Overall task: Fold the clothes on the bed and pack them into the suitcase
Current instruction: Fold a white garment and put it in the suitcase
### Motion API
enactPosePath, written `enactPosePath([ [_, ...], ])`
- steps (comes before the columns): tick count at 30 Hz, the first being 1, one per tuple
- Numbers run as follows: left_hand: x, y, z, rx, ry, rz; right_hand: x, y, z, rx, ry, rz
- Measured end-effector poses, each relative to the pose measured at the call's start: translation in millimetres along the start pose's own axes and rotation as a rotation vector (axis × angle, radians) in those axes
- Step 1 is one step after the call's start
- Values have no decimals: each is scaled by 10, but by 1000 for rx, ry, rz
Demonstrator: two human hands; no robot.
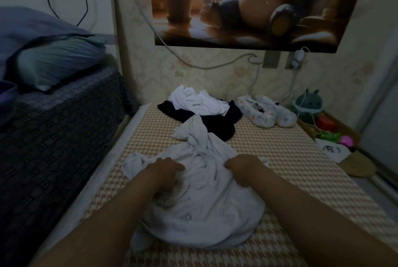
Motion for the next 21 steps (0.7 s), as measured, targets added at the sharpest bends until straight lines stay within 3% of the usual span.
enactPosePath([
  [2,-37,-45,-36,43,-20,-11,163,98,-32,-51,122,111],
  [4,-21,-19,-36,53,-63,-32,176,270,-100,-140,84,182],
  [8,189,80,-234,206,-139,-16,-185,647,-49,-501,-192,144],
  [10,412,100,-362,278,-20,64,-332,807,47,-666,-387,175],
  [12,660,134,-337,213,151,153,-445,884,50,-732,-487,164],
  [14,831,96,-189,154,166,226,-470,708,-97,-527,-421,63],
  [17,1008,53,-163,136,272,323,-368,326,-452,129,-213,-85],
  [18,1079,77,-201,108,311,369,-343,262,-468,249,-157,-142],
  [21,1230,151,-253,-36,359,506,-364,44,-301,314,-32,-358],
])
Point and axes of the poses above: each hand's wrist, its own y-axis away from the middle knuckle, its own z-axis out of the palm, x = y × z, the point moved 8 cm from there along -y, towards the middle knuckle, and after that the axes turned 10 degrees about -y, right-handed, at the moved point
